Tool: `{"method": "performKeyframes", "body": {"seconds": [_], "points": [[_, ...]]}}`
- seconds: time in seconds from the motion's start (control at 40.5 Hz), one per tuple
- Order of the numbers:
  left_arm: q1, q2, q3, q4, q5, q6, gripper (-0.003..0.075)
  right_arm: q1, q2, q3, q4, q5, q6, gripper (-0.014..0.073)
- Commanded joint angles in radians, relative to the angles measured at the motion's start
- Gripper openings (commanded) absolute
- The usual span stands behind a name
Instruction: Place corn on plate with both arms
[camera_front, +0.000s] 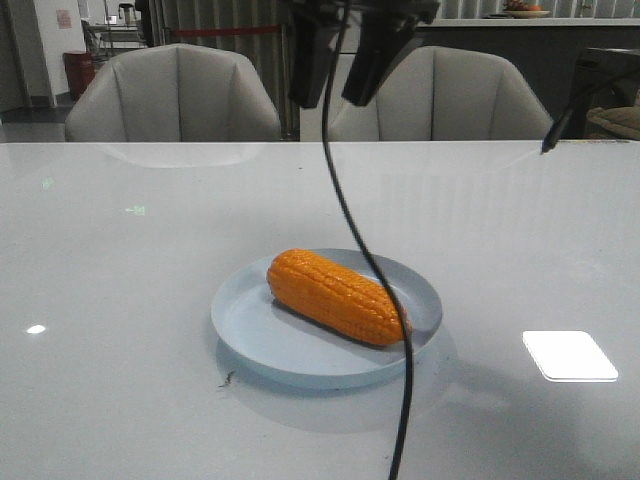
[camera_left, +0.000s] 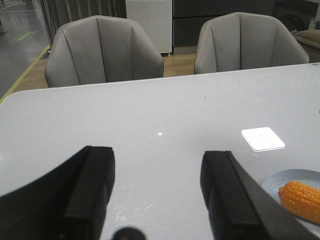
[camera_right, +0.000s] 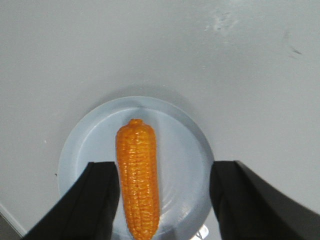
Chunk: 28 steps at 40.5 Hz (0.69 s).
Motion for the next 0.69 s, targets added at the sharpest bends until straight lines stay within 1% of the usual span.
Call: {"method": "performKeyframes", "body": {"seconds": [0.0, 0.198, 0.346, 0.519, 0.667], "points": [[0.0, 0.004, -0.03, -0.004, -0.093, -0.004, 0.0449, -0.06, -0.118, -0.04, 0.004, 0.091, 0.039, 0.0508], [0.0, 0.004, -0.03, -0.004, -0.093, -0.004, 0.0449, -0.193, -0.292, -0.009, 0.007, 0.067, 0.05, 0.0508], [0.0, 0.004, -0.03, -0.004, -0.093, -0.004, 0.0449, -0.275, -0.489, 0.122, 0.025, -0.028, 0.053, 0.0508], [0.0, 0.004, -0.03, -0.004, -0.093, -0.004, 0.0449, -0.341, -0.762, 0.433, 0.025, -0.228, 0.053, 0.0508], [0.0, 0.004, -0.03, 0.0, -0.099, -0.004, 0.0449, -0.372, -1.011, 0.777, 0.025, -0.402, 0.056, 0.0508]]}}
